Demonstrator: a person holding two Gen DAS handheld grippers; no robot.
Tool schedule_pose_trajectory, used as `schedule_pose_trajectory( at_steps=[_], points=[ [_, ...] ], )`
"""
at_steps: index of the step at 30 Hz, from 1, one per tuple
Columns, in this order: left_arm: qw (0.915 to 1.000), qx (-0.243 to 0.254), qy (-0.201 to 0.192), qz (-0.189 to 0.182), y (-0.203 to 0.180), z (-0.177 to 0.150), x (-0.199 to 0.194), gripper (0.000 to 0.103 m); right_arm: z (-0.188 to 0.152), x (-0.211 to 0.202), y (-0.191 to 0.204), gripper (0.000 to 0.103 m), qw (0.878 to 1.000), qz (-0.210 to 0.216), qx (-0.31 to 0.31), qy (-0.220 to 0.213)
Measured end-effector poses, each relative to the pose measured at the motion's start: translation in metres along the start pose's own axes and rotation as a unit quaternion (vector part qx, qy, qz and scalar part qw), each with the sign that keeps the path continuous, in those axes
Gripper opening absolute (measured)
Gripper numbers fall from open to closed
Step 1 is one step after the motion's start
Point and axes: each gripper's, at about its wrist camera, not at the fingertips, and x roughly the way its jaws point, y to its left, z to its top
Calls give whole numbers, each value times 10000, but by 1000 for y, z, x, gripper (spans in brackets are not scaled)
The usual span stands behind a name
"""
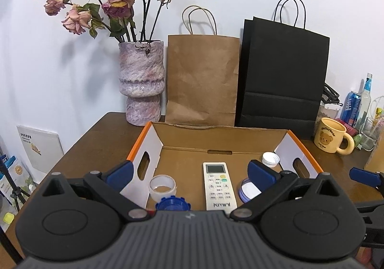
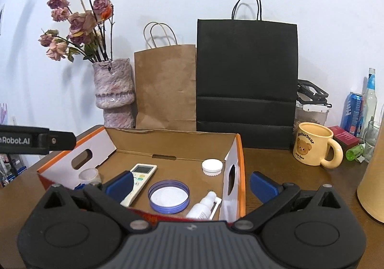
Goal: Organize rigid objects
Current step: 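Move both grippers back from the box toward the objects on the table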
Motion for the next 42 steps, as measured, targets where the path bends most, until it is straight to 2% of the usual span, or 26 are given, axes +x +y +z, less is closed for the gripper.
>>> schedule_pose_trajectory(
  at_steps=[15,27,42],
  points=[
    [9999,42,159,-5,-4,-32,-35,103,-27,-46,0,103,10000,0,-12,18],
    [9986,113,514,22,-6,-69,-57,103,-57,-76,-4,103,9997,87,-31,210],
    [9935,303,1084,137,-14,-111,-46,103,-82,-88,-13,103,9991,3,54,416]
  ],
)
